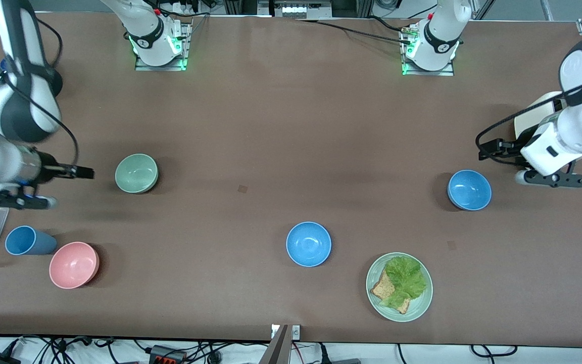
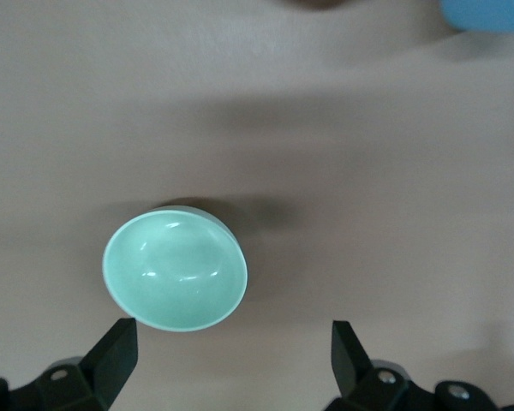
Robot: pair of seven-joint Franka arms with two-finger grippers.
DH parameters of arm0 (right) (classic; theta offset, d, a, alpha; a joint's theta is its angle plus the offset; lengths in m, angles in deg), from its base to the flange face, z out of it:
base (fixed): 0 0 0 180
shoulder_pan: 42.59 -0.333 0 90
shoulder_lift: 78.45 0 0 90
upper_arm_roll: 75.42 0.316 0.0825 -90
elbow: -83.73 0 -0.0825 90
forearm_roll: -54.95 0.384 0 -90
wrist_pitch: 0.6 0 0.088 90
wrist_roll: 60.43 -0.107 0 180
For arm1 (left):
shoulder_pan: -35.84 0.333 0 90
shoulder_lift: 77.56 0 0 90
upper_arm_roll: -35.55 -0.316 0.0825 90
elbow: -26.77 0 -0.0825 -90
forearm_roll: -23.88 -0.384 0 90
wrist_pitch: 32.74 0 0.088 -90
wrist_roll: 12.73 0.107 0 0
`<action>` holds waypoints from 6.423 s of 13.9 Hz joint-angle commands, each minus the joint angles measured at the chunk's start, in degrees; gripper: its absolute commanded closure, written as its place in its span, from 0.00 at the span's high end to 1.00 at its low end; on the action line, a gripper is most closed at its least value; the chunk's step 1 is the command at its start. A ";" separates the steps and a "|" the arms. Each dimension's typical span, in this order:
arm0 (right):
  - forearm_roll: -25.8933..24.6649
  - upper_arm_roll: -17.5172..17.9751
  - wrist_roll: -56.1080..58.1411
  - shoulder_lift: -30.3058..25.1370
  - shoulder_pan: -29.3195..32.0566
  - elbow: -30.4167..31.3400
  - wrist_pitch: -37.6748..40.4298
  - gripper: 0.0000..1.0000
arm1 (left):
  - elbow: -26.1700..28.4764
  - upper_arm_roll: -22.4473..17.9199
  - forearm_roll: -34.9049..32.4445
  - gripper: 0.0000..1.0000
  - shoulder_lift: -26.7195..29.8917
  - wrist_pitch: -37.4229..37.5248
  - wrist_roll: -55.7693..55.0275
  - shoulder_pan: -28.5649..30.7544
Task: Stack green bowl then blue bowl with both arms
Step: 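Grasp the green bowl with the right gripper while the left gripper reaches, then slide the green bowl to mid-table while the left gripper grasps the blue bowl, then release the green bowl and withdraw the right gripper while the left gripper lifts, then carry the blue bowl over the green bowl with the left gripper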
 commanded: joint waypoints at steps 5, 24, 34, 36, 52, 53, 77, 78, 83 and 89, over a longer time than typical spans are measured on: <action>-0.46 -0.09 1.29 9.50 -0.09 -0.45 0.57 1.00 | -0.70 0.23 0.23 1.00 -1.21 -0.19 1.45 1.07; 2.88 1.04 1.29 13.47 0.18 -0.10 0.83 0.00 | 7.47 -0.30 0.85 1.00 -10.62 -17.23 16.83 7.14; 11.15 8.52 -8.37 11.36 -12.97 -5.99 1.45 0.00 | 6.95 0.40 1.11 0.98 -17.03 -24.45 23.16 11.53; 11.32 8.52 -12.04 11.27 -17.82 -6.17 1.27 0.00 | 6.86 0.40 1.02 0.93 -18.08 -24.71 24.30 11.62; 16.59 8.87 -25.94 17.07 -33.05 -5.73 -9.71 0.95 | 6.86 0.40 1.20 0.41 -21.78 -28.23 24.75 11.62; 16.68 8.87 -26.56 16.64 -32.96 -5.99 -9.63 1.00 | 6.86 0.40 1.20 0.37 -21.78 -28.23 24.83 11.62; 8.16 -7.33 -15.07 -8.93 -10.67 -15.31 3.11 1.00 | 4.31 28.50 7.44 0.01 -7.81 -8.45 -23.28 11.71; 7.03 -4.43 -12.88 -9.81 -6.80 -15.31 3.12 1.00 | 3.97 31.40 7.44 0.01 -7.81 -8.71 -28.81 11.62; 0.42 2.63 -0.59 -12.37 3.94 -15.22 3.29 1.00 | 6.33 42.22 7.44 0.01 -8.51 -19.67 -51.68 11.01; 0.51 3.95 -1.61 -14.04 5.10 -14.60 7.15 1.00 | 13.72 43.12 6.39 0.01 -8.77 -39.64 -72.00 1.08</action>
